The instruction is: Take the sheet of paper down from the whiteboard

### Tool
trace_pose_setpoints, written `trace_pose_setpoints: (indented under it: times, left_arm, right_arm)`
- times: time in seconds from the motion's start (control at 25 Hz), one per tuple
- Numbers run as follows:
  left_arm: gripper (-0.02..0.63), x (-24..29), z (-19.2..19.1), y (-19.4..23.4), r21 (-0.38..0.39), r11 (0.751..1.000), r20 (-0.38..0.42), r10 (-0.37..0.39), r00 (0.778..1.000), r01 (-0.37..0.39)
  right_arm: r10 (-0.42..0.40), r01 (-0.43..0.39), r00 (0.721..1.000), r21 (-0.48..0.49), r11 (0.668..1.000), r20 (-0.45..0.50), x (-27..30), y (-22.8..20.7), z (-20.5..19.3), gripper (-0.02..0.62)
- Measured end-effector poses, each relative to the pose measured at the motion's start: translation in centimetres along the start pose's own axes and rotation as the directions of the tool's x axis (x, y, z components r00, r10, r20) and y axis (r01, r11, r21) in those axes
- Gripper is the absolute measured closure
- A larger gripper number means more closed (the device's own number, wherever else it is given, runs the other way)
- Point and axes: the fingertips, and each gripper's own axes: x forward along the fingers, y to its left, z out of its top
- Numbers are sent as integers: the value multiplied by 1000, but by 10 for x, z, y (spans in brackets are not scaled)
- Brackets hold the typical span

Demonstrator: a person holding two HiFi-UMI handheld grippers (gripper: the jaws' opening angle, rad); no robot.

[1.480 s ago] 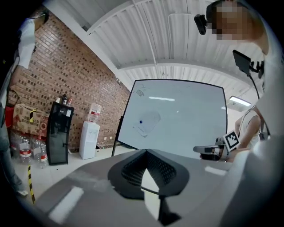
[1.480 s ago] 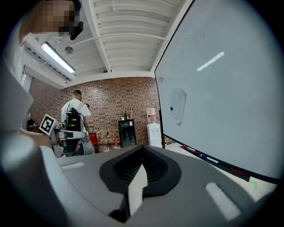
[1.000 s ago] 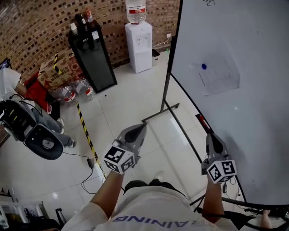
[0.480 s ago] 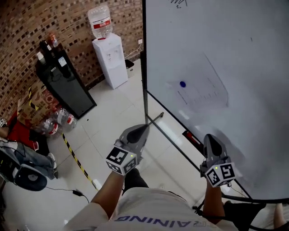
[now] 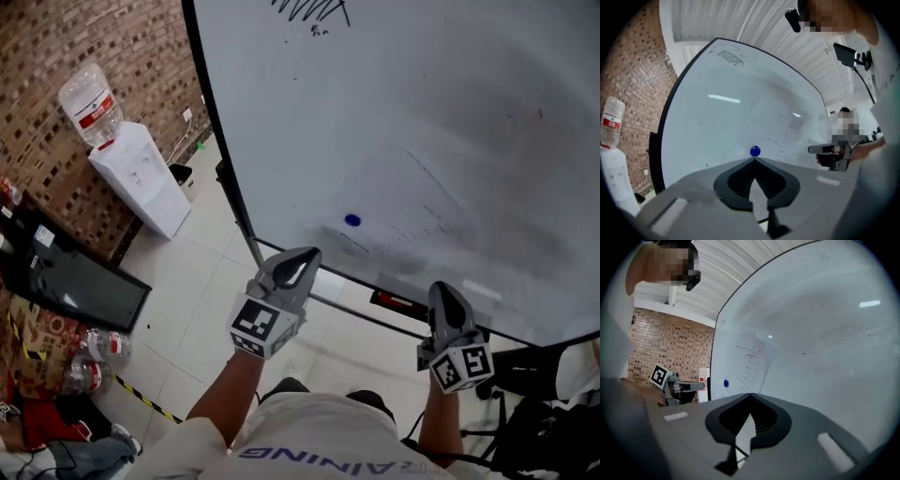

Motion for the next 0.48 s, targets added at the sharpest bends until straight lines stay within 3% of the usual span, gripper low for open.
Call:
trace_pose_setpoints:
  times: [0.24,0.48]
  left_arm:
    - [600,27,-1,4,17,994,-12,-110,994,111]
    - [600,46,2,-1,75,991,-33,-106,994,108]
  right_arm:
    - [-122,122,993,-5,993,3,-3,4,5,589]
    - [-157,158,987,-25,987,23,-5,-6,15,589]
